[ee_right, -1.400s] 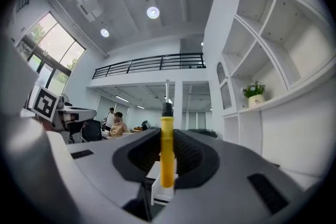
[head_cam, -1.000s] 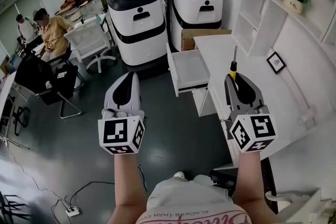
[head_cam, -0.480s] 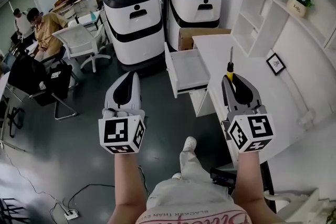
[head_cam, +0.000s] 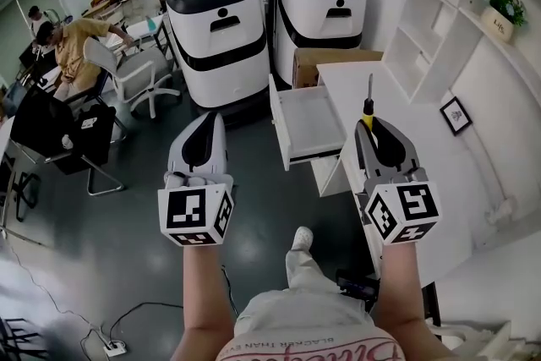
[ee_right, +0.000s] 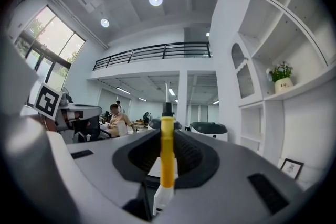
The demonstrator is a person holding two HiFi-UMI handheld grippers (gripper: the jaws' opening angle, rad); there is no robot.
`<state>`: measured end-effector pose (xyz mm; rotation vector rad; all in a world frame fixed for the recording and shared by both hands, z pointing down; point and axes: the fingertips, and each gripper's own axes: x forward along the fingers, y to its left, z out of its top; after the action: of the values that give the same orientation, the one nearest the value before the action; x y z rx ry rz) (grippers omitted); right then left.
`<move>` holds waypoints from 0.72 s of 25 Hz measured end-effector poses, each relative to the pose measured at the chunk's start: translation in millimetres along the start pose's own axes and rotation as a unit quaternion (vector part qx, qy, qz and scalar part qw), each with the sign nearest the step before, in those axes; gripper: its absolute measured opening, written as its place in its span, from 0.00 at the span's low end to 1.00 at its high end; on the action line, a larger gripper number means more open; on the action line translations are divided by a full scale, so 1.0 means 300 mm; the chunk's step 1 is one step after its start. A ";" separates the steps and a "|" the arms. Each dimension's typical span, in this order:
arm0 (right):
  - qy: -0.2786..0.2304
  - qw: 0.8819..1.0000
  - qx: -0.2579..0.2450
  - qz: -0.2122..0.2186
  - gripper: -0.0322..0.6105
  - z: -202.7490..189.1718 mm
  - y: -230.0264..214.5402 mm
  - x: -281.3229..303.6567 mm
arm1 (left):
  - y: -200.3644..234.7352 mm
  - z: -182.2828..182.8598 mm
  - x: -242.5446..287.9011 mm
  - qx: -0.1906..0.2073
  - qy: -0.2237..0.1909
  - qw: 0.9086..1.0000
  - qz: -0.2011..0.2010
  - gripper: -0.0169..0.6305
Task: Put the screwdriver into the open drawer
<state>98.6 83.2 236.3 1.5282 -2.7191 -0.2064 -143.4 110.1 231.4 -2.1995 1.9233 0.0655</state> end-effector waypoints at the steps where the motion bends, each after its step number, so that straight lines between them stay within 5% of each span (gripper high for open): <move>1: 0.001 1.000 0.001 0.002 0.17 -0.008 -0.010 0.029 | 0.006 -0.013 0.026 0.000 0.002 1.000 0.001 0.04; 18: 0.019 0.999 0.030 0.024 0.17 -0.121 -0.296 0.546 | 0.069 -0.159 0.579 0.004 0.035 0.999 0.009 0.04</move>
<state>91.5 -105.8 253.0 1.4620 -2.7531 -0.0947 -144.1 -70.7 244.4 -2.2079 1.9770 -0.0172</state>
